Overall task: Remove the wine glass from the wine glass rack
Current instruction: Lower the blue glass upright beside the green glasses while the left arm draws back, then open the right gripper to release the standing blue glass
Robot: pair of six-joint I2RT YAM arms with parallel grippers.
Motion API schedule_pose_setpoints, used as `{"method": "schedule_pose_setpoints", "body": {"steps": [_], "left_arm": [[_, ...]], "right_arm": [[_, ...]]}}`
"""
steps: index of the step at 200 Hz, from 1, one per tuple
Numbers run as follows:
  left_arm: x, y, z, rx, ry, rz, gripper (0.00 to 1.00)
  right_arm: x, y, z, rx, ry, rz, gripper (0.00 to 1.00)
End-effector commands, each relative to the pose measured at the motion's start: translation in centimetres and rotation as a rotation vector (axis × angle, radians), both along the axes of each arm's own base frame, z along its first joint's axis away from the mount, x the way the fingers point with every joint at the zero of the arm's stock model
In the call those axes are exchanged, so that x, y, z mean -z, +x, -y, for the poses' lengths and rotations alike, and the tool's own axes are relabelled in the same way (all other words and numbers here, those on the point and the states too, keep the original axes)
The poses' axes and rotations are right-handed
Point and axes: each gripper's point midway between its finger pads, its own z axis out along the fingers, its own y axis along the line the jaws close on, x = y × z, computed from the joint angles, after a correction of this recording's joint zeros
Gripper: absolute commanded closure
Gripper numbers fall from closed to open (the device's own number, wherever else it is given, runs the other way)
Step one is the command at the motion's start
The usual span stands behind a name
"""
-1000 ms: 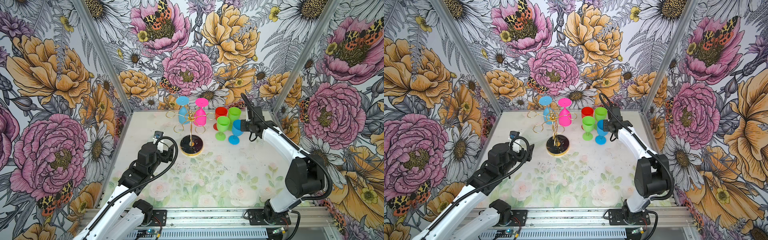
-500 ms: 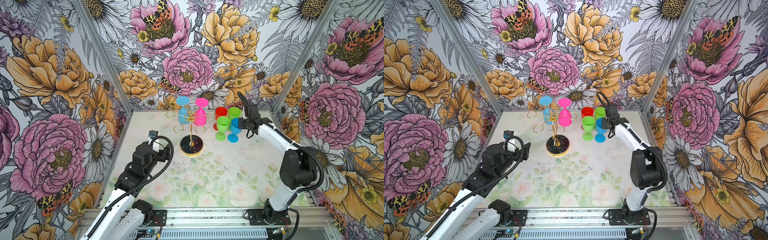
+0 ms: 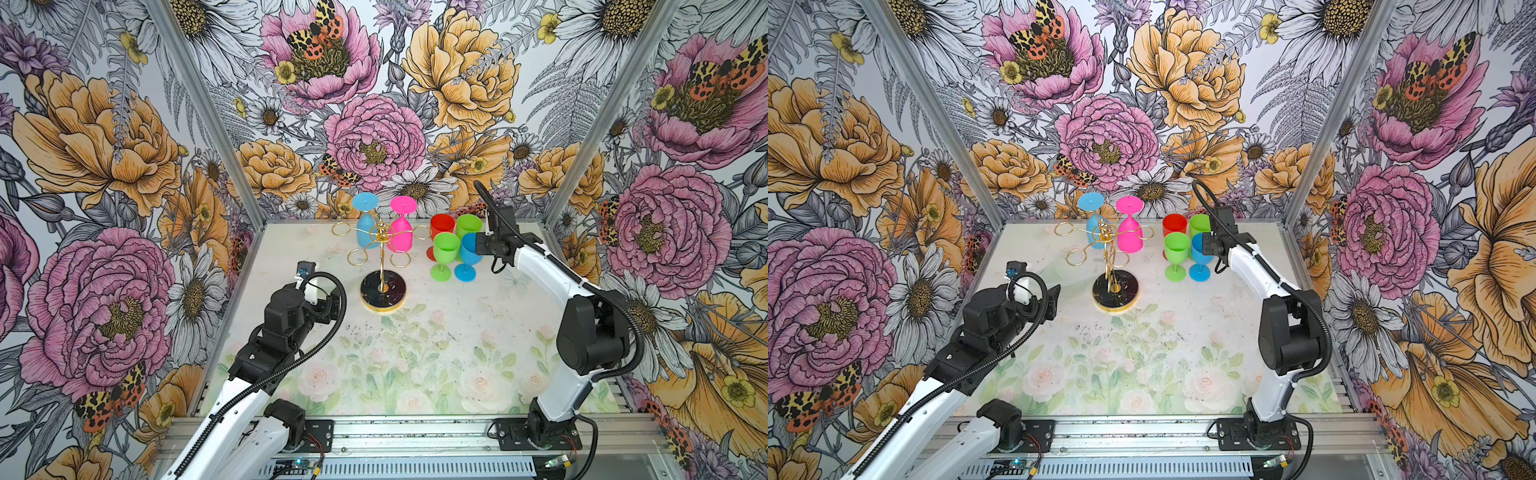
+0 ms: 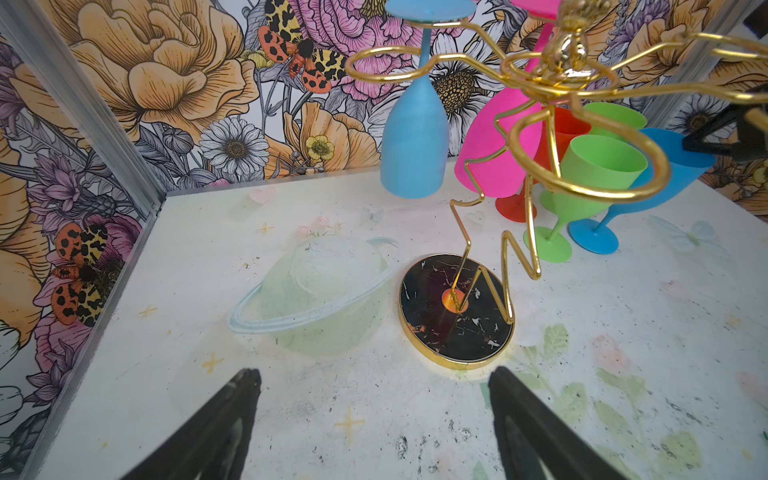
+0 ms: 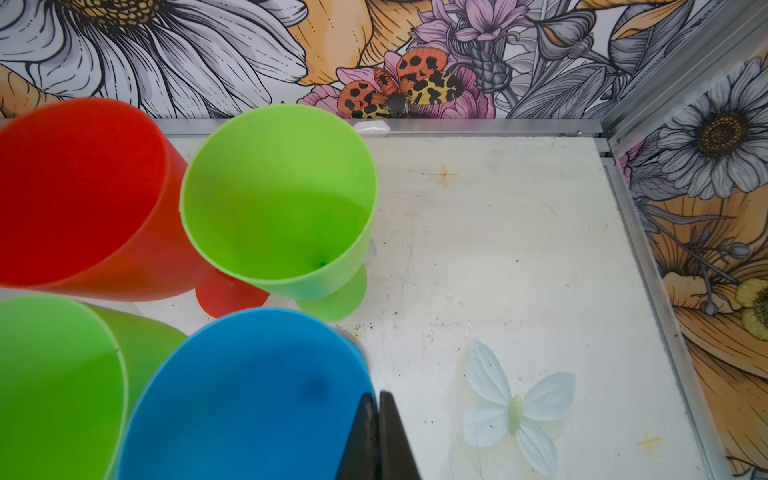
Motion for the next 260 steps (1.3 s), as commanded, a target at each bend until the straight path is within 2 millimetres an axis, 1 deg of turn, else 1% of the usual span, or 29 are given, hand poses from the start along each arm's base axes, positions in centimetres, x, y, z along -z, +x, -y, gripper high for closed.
{"method": "schedule_pose_setpoints", "body": {"steps": [1,28,49,68,89,114,121,145,169,180,194,234,260], "left_arm": [[-1.0,0.0,-0.2,-0.007,-0.014,0.025,0.12],[-1.0,0.0,-0.2,-0.008,-0.014,0.026,0.12],[-0.9,0.0,-0.2,-0.008,-0.012,0.023,0.12],[-1.0,0.0,-0.3,-0.008,-0.013,0.025,0.12],[-1.0,0.0,-0.3,-0.009,-0.013,0.024,0.12],[-0.9,0.0,-0.2,-0.006,-0.013,0.021,0.12],[-0.9,0.0,-0.2,-0.004,-0.014,0.022,0.12],[-1.0,0.1,-0.2,-0.006,-0.016,0.022,0.12],[-0.9,0.1,-0.2,-0.004,-0.017,0.021,0.12],[-0.9,0.1,-0.2,-0.003,-0.018,0.018,0.12],[-0.9,0.1,-0.1,0.000,-0.020,0.017,0.11],[-0.9,0.1,0.2,0.019,-0.036,0.014,0.11],[-1.1,0.1,0.5,0.036,-0.050,0.017,0.11]], "right_arm": [[-1.3,1.0,0.3,0.010,-0.005,0.043,0.92],[-1.6,1.0,0.1,0.003,0.001,0.049,0.90],[-1.5,0.9,0.0,-0.003,0.006,0.044,0.87],[-1.4,0.8,-0.1,-0.003,0.014,0.042,0.82],[-1.9,0.6,-0.1,-0.001,0.026,0.051,0.76],[-3.4,0.1,0.0,-0.002,0.030,0.082,0.68],[-3.9,0.0,0.0,0.000,0.029,0.089,0.64],[-6.2,-0.6,0.2,-0.001,0.032,0.133,0.52],[-8.7,-1.3,-0.1,-0.020,0.059,0.179,0.45],[-9.9,-1.7,-0.7,-0.044,0.091,0.198,0.42],[-11.3,-2.0,-2.0,-0.097,0.156,0.213,0.38],[-14.5,-3.0,-7.0,-0.278,0.420,0.212,0.35],[-15.9,-3.1,-10.0,-0.373,0.578,0.178,0.34]]}}
